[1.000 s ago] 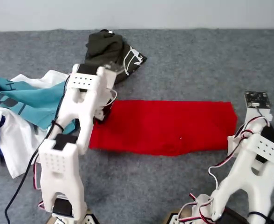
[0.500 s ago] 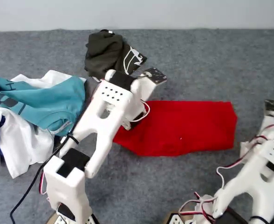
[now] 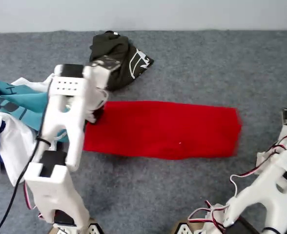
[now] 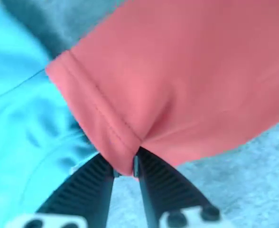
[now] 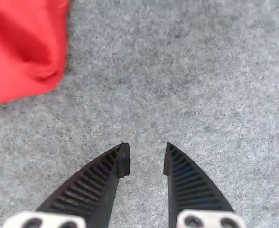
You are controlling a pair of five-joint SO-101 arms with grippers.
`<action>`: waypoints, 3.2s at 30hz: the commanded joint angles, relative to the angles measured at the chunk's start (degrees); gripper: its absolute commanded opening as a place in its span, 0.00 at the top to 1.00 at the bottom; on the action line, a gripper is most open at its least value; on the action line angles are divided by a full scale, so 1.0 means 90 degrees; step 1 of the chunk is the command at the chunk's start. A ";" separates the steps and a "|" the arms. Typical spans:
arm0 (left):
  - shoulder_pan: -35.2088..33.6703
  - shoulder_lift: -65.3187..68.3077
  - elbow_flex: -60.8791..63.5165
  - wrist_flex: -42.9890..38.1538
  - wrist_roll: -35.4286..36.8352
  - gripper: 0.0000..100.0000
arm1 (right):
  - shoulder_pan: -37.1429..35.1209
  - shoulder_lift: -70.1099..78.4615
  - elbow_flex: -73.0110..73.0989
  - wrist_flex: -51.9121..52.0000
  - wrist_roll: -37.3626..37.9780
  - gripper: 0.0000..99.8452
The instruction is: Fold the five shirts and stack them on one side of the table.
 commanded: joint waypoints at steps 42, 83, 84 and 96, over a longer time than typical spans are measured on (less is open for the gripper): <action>0.3604 0.0645 -0.2799 0.0156 0.0781 0.99 | 0.0093 -0.0376 -0.0156 0.0767 0.0078 0.87; 0.5118 0.4718 -0.7624 -0.0469 0.1524 0.98 | 0.0073 -0.2193 -0.0166 0.2261 0.0381 0.87; 0.5128 0.4825 -0.7751 -0.0518 0.1524 0.98 | 0.0073 -0.2193 -0.0166 0.2291 0.0381 0.87; 0.5411 0.5460 -0.8542 -0.0488 0.1524 0.98 | 0.0073 -0.2808 -0.0137 0.2379 0.0381 0.87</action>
